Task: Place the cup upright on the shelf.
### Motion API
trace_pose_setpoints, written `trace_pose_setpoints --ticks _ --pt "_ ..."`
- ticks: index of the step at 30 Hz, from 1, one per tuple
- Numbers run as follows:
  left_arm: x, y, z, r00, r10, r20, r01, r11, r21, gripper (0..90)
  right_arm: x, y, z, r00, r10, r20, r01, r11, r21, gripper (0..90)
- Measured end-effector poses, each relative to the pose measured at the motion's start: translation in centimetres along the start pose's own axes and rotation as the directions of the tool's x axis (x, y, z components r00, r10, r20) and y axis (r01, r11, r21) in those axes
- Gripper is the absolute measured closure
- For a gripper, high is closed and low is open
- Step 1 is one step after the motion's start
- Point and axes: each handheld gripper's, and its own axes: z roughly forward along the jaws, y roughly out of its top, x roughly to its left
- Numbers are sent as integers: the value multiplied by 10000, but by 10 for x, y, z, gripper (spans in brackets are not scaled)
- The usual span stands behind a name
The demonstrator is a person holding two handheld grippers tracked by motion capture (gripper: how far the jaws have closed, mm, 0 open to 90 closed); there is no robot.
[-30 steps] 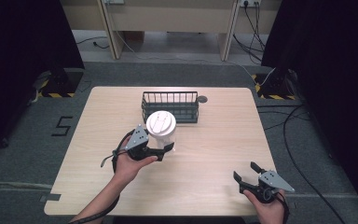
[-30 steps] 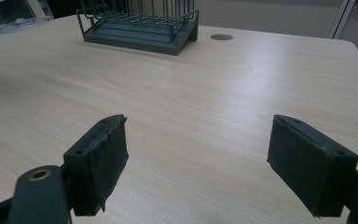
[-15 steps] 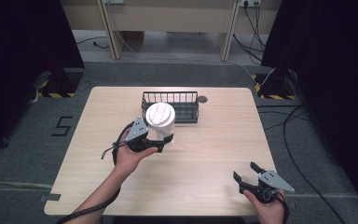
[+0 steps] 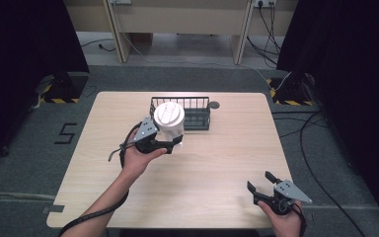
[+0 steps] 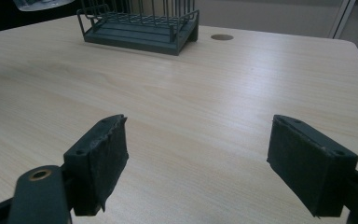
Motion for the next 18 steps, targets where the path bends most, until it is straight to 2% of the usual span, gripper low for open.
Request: trace_pose_setpoints --ticks 18 --pt "17 6 11 9994 23 -350 -19 9999 108 178 0 0 0 10000 30 -8 -30 10000 -40 206"
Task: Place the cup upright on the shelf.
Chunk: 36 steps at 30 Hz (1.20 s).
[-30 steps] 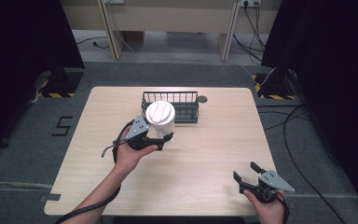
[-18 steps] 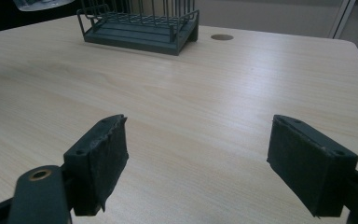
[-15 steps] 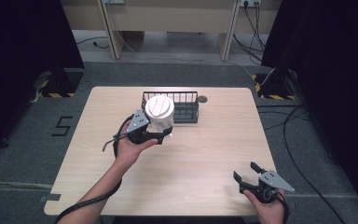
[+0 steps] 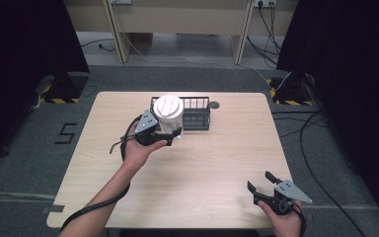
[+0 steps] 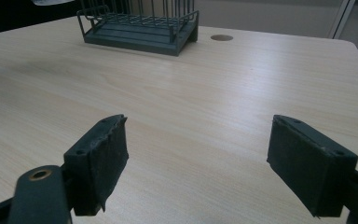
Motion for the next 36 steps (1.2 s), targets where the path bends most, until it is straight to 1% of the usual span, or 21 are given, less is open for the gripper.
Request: trace_pose_setpoints --ticks 9,17,23,29,30,36 --pt "7 2 5 9998 -129 -140 128 9999 -47 178 0 0 0 10000 10 -11 -10 10000 -7 206" --pt "16 11 11 9995 -70 -292 67 9999 -89 178 0 0 0 10000 -6 -15 6 10000 -24 206" --pt "22 17 17 9991 -107 -400 101 9999 -138 177 0 0 0 10000 11 -9 -11 10000 -27 206" --pt "26 21 21 9989 -83 -457 77 9999 -134 178 0 0 0 10000 12 -10 -12 10000 -38 206" --pt "27 22 22 9987 -137 -486 129 9998 -165 178 0 0 0 10000 7 -7 -7 10000 -24 206" --pt "31 27 27 9981 -172 -600 160 9996 -211 178 0 0 0 10000 23 -34 -23 10000 -5 206"
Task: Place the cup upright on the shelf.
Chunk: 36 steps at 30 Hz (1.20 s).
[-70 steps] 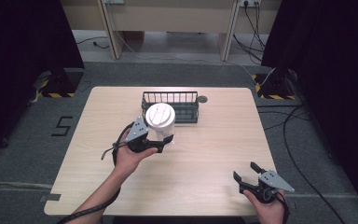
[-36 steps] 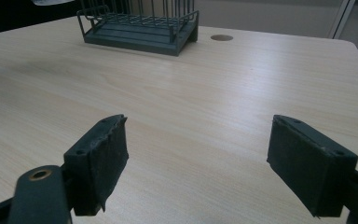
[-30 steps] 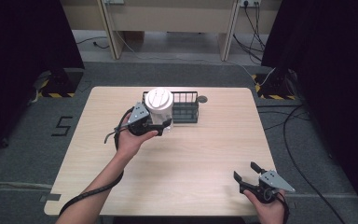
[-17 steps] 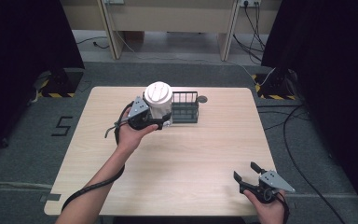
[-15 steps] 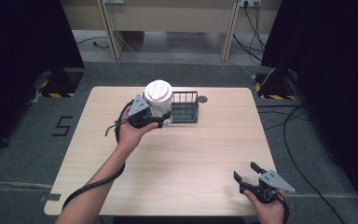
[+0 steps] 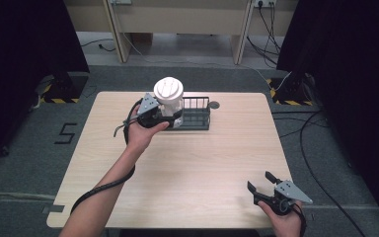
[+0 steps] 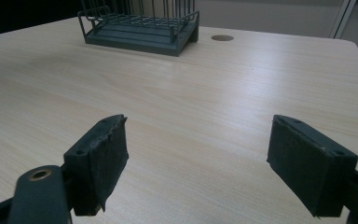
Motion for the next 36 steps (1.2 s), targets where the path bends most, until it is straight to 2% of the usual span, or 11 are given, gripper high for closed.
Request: trace_pose_setpoints --ticks 21,36 --pt "10 11 26 9998 9 -221 -7 10000 81 178 0 0 0 10000 4 -7 -4 10000 -1 206" --pt "22 12 44 9971 -353 -676 366 9992 185 177 -1 0 0 10000 73 -56 -73 10000 -20 207"
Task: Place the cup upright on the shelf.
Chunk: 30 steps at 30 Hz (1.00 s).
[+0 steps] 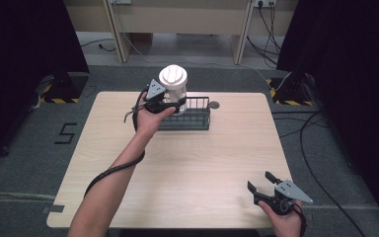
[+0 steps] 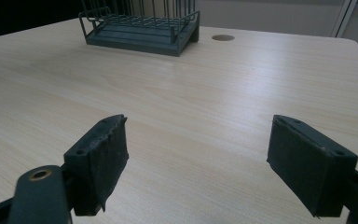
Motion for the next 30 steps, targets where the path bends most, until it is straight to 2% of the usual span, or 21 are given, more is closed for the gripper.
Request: trace_pose_setpoints --ticks 7,30 --pt "5 -1 8 9995 -187 -263 190 9997 123 178 -1 0 0 9999 -115 10 115 9999 -23 206" --pt "6 -9 29 9978 -291 -601 316 9987 408 177 0 0 0 9999 -99 -39 99 10000 0 205"
